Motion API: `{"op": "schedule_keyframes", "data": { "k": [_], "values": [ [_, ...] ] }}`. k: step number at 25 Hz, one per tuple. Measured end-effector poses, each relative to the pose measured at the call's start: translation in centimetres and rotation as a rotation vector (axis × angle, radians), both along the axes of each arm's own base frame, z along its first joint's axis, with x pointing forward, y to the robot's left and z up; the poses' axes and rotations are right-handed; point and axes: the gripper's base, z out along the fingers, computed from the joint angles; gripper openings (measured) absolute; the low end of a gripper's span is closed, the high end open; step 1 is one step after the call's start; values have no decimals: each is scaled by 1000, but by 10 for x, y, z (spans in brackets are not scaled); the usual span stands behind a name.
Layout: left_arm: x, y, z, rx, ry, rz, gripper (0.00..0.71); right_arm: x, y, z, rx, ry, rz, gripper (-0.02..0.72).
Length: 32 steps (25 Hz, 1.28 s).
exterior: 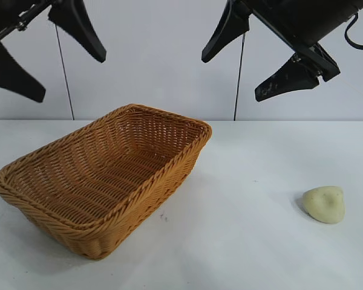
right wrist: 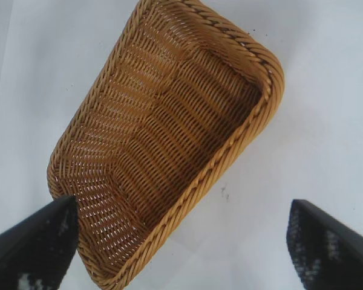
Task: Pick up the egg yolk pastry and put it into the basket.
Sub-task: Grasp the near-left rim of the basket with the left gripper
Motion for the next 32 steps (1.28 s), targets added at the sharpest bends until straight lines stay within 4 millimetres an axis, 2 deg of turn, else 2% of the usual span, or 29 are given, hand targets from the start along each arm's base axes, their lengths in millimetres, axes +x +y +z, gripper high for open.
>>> {"op": "schedule_keyframes", "data": {
  "k": [6,10,14,18,23,28,32],
  "values": [
    [-34,-6,-13,-5,84,135,647,0,0,0,0,-2,-1,666],
    [-41,-1,-29,-20,158,366,647,0,0,0,0,-2,-2,666],
    [-46,15,-49,22,220,630,647,0,0,0,0,-2,-2,666],
    [-46,18,-51,9,237,733,647,0,0,0,0,-2,-2,666],
    [-45,17,-58,19,262,750,647,0,0,0,0,-2,-2,666],
    [-34,12,-85,56,319,762,647,0,0,0,0,-2,-2,666],
    [-20,5,-120,81,343,766,647,0,0,0,0,-2,-2,666]
  ]
}}
